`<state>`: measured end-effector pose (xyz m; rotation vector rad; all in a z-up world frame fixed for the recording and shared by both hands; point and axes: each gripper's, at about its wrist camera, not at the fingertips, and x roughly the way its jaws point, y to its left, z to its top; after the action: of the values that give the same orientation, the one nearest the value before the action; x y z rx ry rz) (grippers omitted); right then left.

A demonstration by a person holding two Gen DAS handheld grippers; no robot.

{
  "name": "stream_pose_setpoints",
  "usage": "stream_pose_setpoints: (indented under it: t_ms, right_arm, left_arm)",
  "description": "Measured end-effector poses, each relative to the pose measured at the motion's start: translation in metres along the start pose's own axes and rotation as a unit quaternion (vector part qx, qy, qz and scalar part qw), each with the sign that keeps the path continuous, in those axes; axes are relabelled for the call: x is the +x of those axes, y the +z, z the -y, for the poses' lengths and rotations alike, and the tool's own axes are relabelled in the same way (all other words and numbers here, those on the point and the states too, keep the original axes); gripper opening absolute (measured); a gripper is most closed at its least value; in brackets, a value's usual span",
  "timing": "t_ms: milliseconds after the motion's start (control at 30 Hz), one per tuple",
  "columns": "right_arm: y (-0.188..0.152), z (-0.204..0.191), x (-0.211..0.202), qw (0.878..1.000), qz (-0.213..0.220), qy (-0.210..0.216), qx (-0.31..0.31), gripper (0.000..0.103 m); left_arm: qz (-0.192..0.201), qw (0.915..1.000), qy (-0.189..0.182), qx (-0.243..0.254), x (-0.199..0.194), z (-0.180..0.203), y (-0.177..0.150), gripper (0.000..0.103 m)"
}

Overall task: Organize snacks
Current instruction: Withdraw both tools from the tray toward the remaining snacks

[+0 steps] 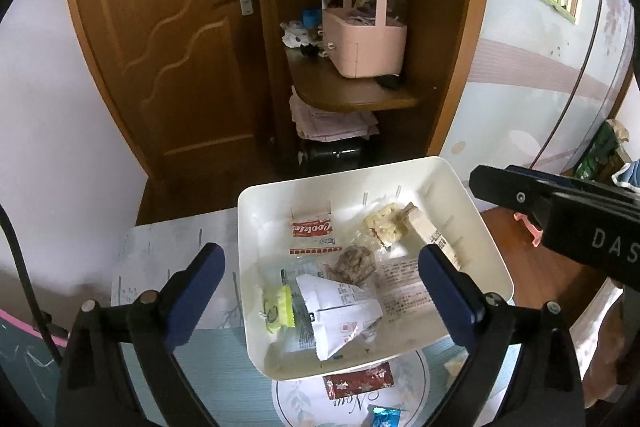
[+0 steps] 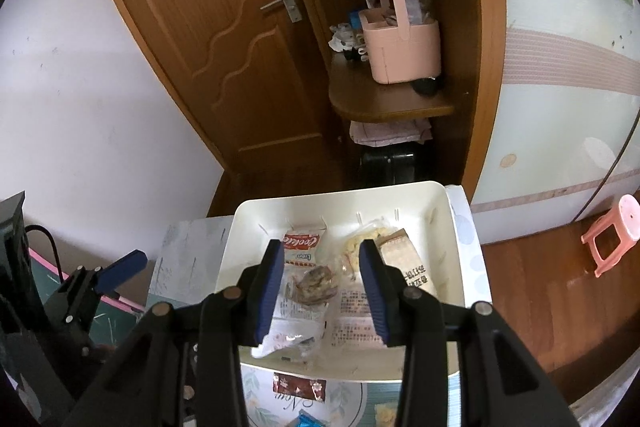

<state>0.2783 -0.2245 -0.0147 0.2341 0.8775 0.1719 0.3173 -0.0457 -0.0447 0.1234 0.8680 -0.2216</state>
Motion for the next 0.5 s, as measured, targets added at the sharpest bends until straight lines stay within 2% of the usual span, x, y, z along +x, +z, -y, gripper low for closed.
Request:
stream_pose_setpoints:
  t_ms: [500]
  right_arm:
    - [-0.006,-0.004,-0.006,1.000,-0.002,0.004,-0.004,0.040]
  left_arm:
    - [0.017,0.9998,0.007,-0.002,-0.018,0.002,-0.007,0.097]
